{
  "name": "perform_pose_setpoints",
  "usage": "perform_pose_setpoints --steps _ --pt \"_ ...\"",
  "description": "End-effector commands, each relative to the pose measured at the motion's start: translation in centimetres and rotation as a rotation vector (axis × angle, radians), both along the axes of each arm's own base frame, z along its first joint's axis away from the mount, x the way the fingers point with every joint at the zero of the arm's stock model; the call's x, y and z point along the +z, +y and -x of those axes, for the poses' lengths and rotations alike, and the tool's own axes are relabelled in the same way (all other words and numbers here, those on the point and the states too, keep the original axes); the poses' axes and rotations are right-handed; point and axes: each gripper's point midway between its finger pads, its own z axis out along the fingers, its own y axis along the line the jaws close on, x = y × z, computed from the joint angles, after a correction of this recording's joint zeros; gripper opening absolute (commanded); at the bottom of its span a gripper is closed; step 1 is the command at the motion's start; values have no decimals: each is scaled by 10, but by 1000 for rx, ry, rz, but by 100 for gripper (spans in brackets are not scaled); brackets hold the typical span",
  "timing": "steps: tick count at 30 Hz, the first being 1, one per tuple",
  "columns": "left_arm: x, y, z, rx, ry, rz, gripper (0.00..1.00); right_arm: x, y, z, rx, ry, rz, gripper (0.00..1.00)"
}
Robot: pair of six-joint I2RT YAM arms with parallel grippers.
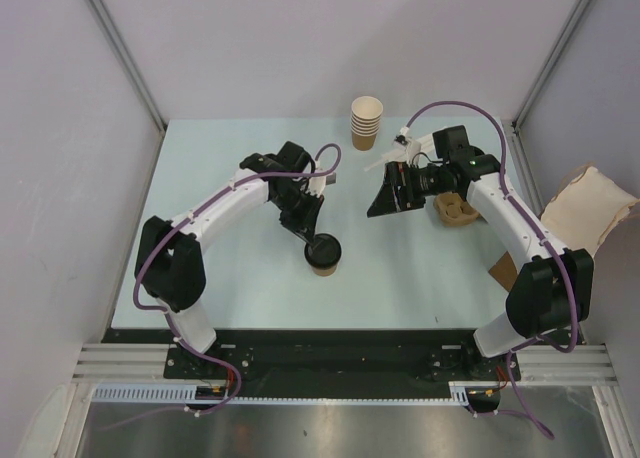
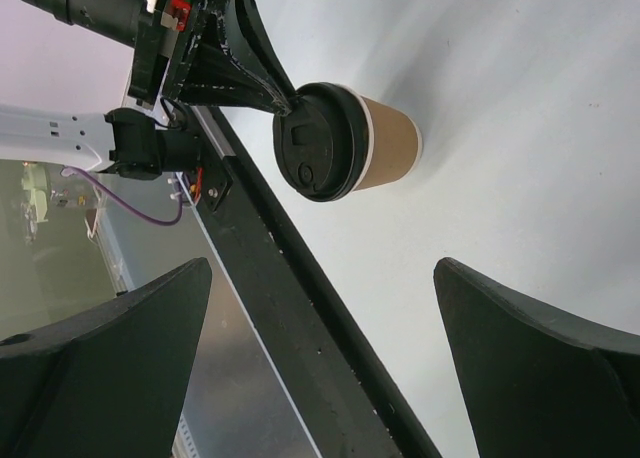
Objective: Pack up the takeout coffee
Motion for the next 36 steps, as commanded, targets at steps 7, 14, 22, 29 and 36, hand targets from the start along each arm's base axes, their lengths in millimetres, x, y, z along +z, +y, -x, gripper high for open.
perform_pose_setpoints --steps 7,14,22,29,36 --pt "5 3 -3 6 -11 15 20 14 2 -1 10 -47 -38 100" --pt "12 5 -5 5 -15 42 31 17 3 0 13 -54 -42 100" --pt "70 9 -11 -28 -129 223 48 27 0 -2 14 -95 -66 100" --pt "137 17 6 -57 -409 516 54 28 8 5 54 -51 -116 86" --pt "116 -7 34 -44 -273 775 37 13 39 19 147 30 -130 47"
